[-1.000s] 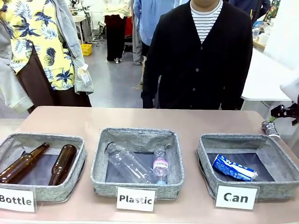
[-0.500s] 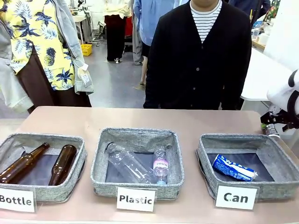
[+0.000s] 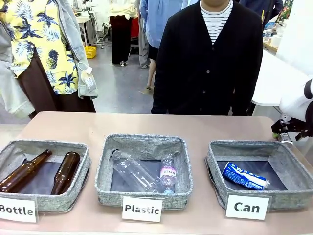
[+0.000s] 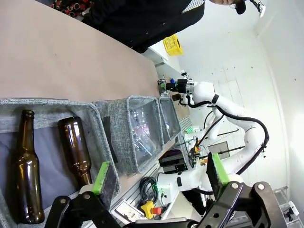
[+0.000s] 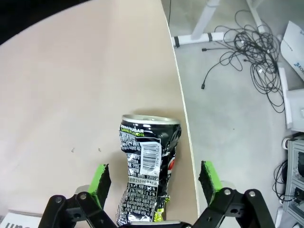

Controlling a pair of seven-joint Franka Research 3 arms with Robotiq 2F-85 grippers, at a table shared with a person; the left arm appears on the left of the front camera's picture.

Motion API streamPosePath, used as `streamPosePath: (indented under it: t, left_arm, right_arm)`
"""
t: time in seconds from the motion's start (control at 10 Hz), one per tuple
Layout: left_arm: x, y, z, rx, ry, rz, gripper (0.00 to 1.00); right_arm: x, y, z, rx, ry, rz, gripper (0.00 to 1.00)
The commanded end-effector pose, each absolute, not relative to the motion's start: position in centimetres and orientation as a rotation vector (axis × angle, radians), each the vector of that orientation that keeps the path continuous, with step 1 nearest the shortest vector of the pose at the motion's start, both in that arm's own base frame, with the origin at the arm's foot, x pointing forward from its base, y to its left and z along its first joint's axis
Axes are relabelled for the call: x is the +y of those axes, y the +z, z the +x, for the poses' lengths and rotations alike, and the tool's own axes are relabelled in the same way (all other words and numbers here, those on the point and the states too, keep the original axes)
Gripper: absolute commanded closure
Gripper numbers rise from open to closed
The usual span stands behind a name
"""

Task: Sort the can waste into the basket.
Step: Pick up the can waste from the table and place it in the right Fabric basket.

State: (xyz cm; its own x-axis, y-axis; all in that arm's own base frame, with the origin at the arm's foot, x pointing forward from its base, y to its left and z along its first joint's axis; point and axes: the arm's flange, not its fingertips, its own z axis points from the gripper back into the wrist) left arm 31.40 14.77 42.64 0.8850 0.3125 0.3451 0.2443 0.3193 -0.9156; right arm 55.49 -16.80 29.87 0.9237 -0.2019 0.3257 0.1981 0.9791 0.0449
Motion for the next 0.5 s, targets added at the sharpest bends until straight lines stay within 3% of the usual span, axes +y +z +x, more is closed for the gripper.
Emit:
streamPosePath:
  t: [0.0, 0.1, 0.2, 0.3, 0.4]
  left_arm:
    - [14.94, 42.99, 31.37, -0.505, 0.054, -1.26, 0.0]
    - [14.94, 42.99, 31.37, -0.505, 0.054, -1.26, 0.0]
    - [14.94, 42.99, 31.37, -0.505, 0.054, -1.26, 0.0]
    - [14.94, 42.99, 31.37, -0.505, 0.054, -1.26, 0.0]
    - [14.94, 42.99, 31.37, -0.505, 0.054, -1.26, 0.0]
  right_arm:
    - [-16.28, 30.06, 55.33, -0.299, -0.188, 0.026, 0.59]
    - [-16.35, 30.03, 55.34, -0.295, -0.189, 0.029, 0.59]
    - [-16.36, 30.02, 55.33, -0.295, -0.191, 0.031, 1.0]
    - [-16.41, 29.93, 55.34, -0.293, -0.191, 0.029, 0.64]
    - [-16.33, 29.67, 55.56, -0.285, -0.187, 0.025, 1.0]
